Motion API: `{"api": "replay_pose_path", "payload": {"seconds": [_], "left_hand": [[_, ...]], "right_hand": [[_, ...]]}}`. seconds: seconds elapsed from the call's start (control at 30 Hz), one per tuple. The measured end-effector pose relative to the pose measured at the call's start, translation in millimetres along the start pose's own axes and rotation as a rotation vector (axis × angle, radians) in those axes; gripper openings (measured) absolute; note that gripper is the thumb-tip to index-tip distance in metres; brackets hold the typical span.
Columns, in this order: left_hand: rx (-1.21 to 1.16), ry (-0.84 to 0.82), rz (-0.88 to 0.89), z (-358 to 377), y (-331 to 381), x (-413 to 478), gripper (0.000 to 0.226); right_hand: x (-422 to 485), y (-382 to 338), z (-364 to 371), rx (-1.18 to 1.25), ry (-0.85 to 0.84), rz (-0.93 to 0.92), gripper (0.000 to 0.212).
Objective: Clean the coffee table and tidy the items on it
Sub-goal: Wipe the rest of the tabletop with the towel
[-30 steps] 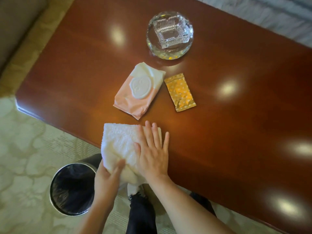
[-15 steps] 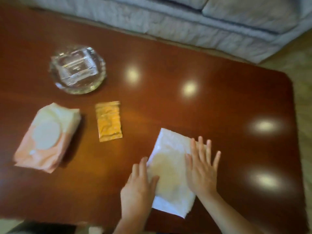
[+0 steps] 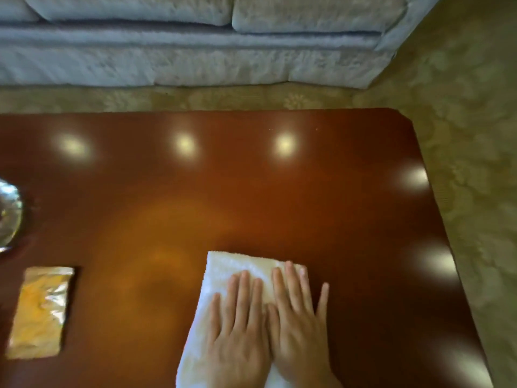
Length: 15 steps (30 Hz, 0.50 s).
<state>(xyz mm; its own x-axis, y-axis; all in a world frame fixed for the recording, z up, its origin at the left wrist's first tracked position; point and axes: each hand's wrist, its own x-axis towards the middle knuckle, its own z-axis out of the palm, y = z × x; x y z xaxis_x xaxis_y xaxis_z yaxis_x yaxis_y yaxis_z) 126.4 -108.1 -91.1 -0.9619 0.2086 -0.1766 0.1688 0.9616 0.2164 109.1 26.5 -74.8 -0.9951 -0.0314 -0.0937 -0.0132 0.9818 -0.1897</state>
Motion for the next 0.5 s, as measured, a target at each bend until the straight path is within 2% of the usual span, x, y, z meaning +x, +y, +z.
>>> {"api": "replay_pose_path", "payload": {"seconds": [0.1, 0.2, 0.3, 0.37, 0.5], "left_hand": [[-0.025, -0.001, 0.07, -11.2, 5.4, 57.1, 0.061], [-0.046, 0.07, -0.028, -26.7, 13.9, 133.9, 0.06], [-0.012, 0.094, -0.047, -44.2, 14.6, 192.0, 0.061], [-0.011, 0.07, -0.063, -57.7, 4.7, 210.3, 0.061], [0.044, 0.055, 0.062, -62.3, -15.0, 202.2, 0.062]], "right_hand": [[55.4, 22.2, -7.9, 0.025, -0.03, -0.044, 0.06], [128.8, 39.3, -17.5, 0.019, -0.027, -0.061, 0.061], [186.3, 45.6, -29.4, 0.002, -0.07, -0.049, 0.06], [197.5, 42.4, -34.6, -0.022, -0.098, -0.02, 0.06], [170.4, 24.3, -37.1, 0.026, -0.166, 0.062, 0.063]]}}
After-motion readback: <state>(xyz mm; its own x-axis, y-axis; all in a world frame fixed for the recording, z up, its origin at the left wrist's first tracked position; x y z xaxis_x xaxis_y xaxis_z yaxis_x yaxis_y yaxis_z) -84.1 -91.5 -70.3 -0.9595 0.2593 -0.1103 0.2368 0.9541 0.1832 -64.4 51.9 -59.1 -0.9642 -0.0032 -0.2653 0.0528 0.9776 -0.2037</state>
